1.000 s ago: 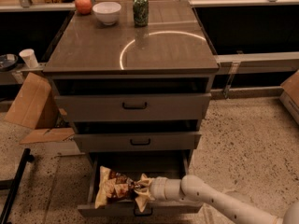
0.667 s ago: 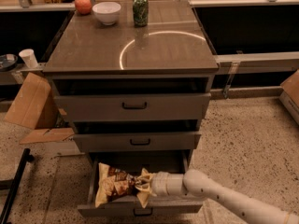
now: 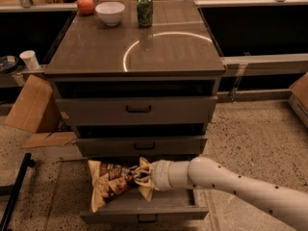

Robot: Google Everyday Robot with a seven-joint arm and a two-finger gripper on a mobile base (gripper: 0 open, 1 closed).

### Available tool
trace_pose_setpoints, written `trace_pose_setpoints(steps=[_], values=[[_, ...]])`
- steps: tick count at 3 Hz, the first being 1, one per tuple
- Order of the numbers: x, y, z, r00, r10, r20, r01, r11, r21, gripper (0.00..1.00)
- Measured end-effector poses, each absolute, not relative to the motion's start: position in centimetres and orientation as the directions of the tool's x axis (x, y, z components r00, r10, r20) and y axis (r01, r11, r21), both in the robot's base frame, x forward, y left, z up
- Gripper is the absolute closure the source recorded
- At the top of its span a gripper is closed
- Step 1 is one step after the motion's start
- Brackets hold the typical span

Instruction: Pick brown chip bag from bottom drawer and place on counter

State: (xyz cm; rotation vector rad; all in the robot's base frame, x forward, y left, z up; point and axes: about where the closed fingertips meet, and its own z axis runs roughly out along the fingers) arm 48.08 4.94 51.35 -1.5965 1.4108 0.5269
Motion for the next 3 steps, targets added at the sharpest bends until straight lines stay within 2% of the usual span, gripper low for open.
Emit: trace_pose_setpoints(steps=[1,2,3], values=[[49.1,4.2,53.9,0.299,-0.58,-0.758,-0.914,0.054,-0.402,1.0],[49.1,4.2,53.9,0.3,-0.58,-0.758,-0.914,0.054,-0.403,1.0],[52.1,3.0,58.8,0.372,-0.594,-0.713,-0.878,0.023,-0.477,1.0]])
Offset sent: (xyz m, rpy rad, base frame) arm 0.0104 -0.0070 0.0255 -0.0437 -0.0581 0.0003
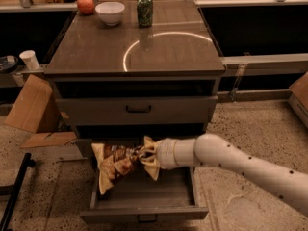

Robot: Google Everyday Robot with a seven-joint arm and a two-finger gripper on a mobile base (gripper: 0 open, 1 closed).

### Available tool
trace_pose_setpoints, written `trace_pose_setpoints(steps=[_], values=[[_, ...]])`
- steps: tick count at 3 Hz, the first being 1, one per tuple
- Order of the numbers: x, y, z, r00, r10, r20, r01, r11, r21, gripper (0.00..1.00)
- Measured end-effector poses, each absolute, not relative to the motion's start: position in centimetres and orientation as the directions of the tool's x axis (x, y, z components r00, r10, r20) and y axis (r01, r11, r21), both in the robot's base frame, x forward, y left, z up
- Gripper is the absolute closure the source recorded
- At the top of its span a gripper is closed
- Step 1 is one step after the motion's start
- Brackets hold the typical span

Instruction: Pick brown chip bag from bottom drawer and place on counter

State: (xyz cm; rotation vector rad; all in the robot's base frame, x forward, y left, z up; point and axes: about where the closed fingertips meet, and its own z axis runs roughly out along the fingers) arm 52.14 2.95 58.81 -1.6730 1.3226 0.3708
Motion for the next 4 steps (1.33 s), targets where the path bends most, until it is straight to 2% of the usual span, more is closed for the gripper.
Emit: trace_pose_setpoints(steps=[3,4], values=[[61.1,1.7,80.0,0.613,-0.58,-0.537,-0.691,-0.065,-0.72,1.0],[61.1,1.7,80.0,0.613,-0.58,-0.537,-0.691,-0.065,-0.72,1.0]])
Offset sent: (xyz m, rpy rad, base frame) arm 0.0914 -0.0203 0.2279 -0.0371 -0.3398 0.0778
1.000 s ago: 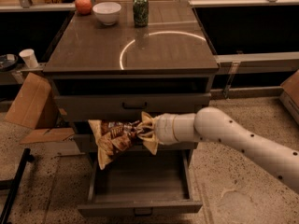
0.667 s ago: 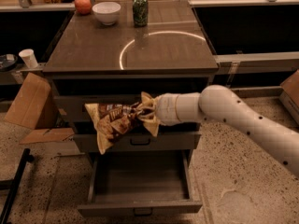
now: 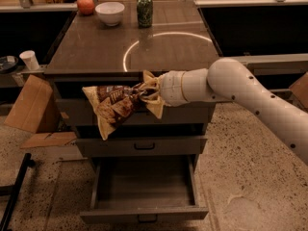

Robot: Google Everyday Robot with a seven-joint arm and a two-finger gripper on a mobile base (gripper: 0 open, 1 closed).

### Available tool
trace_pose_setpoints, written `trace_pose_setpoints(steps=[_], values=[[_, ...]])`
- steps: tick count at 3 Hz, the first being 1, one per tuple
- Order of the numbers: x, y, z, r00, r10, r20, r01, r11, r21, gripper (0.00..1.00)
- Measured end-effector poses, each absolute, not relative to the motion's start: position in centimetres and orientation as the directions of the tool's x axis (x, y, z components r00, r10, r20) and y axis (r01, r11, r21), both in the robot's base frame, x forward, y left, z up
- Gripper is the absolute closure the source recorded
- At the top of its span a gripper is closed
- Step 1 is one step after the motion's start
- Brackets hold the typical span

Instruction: Pick brown chip bag from bottom drawer and place on counter

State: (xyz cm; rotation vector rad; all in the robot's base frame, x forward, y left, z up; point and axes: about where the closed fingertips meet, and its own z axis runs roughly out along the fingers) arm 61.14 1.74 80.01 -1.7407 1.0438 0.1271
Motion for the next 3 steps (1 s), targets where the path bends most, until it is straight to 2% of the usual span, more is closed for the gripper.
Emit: trace_pose_setpoints(steps=[1,3], values=[[62.5,2.5,82.5,0.612,-0.574,-0.545,-0.693,-0.056,-0.719,1.0],[68.2,5.0,93.7,0.641,-0.492,-0.589,-0.661,0.037,-0.749,1.0]])
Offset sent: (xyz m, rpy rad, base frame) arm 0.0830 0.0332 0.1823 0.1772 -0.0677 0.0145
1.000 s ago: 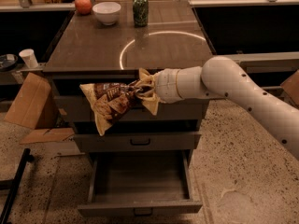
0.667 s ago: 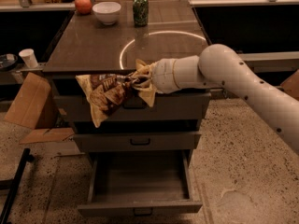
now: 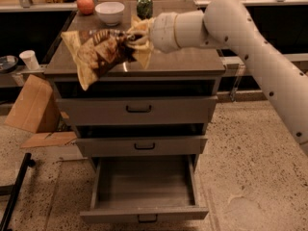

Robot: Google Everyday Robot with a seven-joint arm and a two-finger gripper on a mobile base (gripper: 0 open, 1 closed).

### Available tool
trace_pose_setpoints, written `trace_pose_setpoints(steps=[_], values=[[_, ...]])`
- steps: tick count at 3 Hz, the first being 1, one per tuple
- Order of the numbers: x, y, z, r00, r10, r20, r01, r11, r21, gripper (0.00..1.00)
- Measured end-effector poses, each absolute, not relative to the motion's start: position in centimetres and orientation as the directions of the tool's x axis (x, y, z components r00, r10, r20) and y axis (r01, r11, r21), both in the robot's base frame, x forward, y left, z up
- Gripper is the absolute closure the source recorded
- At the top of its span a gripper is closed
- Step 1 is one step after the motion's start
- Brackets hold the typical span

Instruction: Pick brown chip bag from bottom drawer and place on counter

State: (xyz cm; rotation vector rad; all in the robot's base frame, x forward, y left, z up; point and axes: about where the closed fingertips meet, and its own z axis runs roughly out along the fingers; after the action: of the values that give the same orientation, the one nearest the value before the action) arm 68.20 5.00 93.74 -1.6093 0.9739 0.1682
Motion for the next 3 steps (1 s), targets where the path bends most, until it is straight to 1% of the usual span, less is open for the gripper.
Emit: trace_pose_setpoints(steps=[1,2,3], values=[[71.8,5.8,96.6,0.62,-0.439,-0.65,-0.675,0.124,-0.727,1.0],[75.0,7.1,95.7,0.564,-0.4,-0.722,-0.719,0.192,-0.668,1.0],[77.6,8.7,93.5,0.504,-0.392,-0.77,-0.76,0.222,-0.611,1.0]])
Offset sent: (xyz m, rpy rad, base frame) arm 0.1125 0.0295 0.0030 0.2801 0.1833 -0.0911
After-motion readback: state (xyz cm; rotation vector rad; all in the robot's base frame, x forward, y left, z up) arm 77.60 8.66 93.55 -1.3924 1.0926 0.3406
